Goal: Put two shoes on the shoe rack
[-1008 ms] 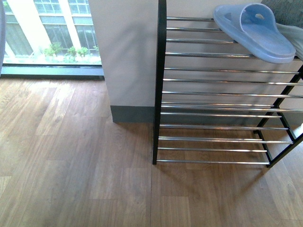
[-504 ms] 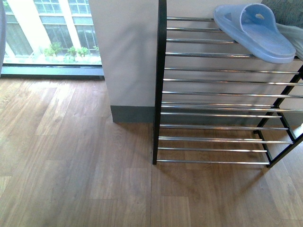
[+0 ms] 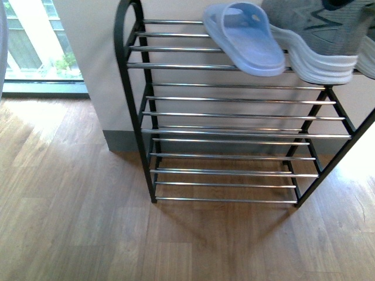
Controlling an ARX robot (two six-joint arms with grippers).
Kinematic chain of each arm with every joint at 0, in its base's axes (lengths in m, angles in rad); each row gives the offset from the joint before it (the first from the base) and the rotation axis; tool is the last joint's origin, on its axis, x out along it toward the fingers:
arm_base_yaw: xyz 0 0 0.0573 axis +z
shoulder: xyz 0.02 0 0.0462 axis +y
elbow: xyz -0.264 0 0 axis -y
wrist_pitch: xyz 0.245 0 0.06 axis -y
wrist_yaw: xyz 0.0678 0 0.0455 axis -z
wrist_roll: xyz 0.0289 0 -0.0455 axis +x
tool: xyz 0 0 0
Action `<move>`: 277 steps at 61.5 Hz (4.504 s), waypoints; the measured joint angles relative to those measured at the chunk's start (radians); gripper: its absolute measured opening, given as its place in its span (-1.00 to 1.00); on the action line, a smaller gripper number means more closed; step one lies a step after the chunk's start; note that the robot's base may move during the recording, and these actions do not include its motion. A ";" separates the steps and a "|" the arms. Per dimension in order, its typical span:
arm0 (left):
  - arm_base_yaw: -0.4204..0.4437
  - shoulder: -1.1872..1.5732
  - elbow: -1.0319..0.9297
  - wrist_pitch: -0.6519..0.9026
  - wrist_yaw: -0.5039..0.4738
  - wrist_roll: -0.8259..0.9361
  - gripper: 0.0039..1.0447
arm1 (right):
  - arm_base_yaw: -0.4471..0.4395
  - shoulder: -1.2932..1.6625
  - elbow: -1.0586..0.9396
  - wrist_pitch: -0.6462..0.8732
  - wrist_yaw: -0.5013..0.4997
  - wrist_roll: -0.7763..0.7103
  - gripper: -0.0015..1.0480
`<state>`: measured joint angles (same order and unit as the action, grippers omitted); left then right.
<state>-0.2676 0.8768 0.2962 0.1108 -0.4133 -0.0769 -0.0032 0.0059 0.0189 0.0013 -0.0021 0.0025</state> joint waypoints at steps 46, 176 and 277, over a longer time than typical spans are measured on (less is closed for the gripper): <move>-0.020 0.112 0.059 0.093 0.008 -0.124 -0.97 | 0.002 -0.001 0.000 -0.001 0.005 0.000 0.82; -0.089 1.315 1.518 -0.445 0.124 -0.239 0.70 | 0.002 -0.001 0.000 -0.001 0.005 0.000 0.82; 0.228 -0.388 -0.164 0.243 0.402 0.067 -0.98 | 0.002 -0.001 0.000 -0.001 0.002 0.000 0.82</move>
<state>-0.0395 0.4892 0.1318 0.3538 -0.0116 -0.0097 -0.0017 0.0048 0.0189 0.0006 0.0002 0.0025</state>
